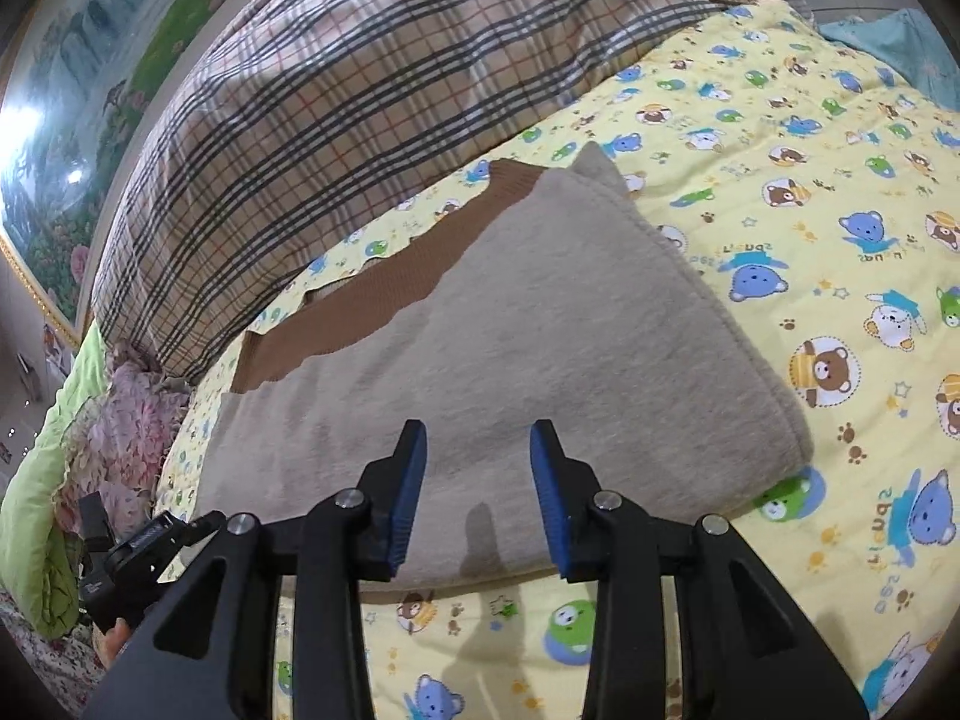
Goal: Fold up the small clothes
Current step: 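Grasp a corner of the folded sweater with the left tool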
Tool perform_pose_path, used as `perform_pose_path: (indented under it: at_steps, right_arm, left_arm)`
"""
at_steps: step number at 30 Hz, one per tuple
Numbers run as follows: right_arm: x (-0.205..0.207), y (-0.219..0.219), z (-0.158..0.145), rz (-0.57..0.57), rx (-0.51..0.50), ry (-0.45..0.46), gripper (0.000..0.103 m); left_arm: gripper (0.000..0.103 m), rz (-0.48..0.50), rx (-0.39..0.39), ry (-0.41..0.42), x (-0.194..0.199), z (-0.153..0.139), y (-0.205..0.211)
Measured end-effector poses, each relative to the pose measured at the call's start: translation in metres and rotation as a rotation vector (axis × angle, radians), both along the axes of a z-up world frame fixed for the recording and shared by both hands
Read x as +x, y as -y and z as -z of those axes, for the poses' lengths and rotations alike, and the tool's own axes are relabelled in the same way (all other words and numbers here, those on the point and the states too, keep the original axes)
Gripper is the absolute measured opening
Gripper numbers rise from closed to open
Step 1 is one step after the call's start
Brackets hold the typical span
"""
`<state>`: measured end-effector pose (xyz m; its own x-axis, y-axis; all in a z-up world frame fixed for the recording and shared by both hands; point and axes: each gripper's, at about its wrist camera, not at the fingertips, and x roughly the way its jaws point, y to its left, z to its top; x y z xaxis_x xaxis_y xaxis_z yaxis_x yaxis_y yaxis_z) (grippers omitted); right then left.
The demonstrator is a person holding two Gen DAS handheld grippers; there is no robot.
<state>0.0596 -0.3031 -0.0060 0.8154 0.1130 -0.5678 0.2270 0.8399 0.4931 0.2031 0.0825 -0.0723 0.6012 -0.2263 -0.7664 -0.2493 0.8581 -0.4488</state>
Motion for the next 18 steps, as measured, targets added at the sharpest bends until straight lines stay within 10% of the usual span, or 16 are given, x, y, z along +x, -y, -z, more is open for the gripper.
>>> perform_pose_path:
  at_steps: [12,18]
  right_arm:
    - [0.013,0.032,0.003,-0.047,0.124,0.033,0.038]
    - [0.028,0.051,-0.005,-0.116,0.201,0.031,0.038]
  left_arm:
    - [0.009,0.364,0.167,0.297,-0.011,-0.074,0.103]
    - [0.009,0.638,0.205,0.306,-0.021,-0.056,0.188]
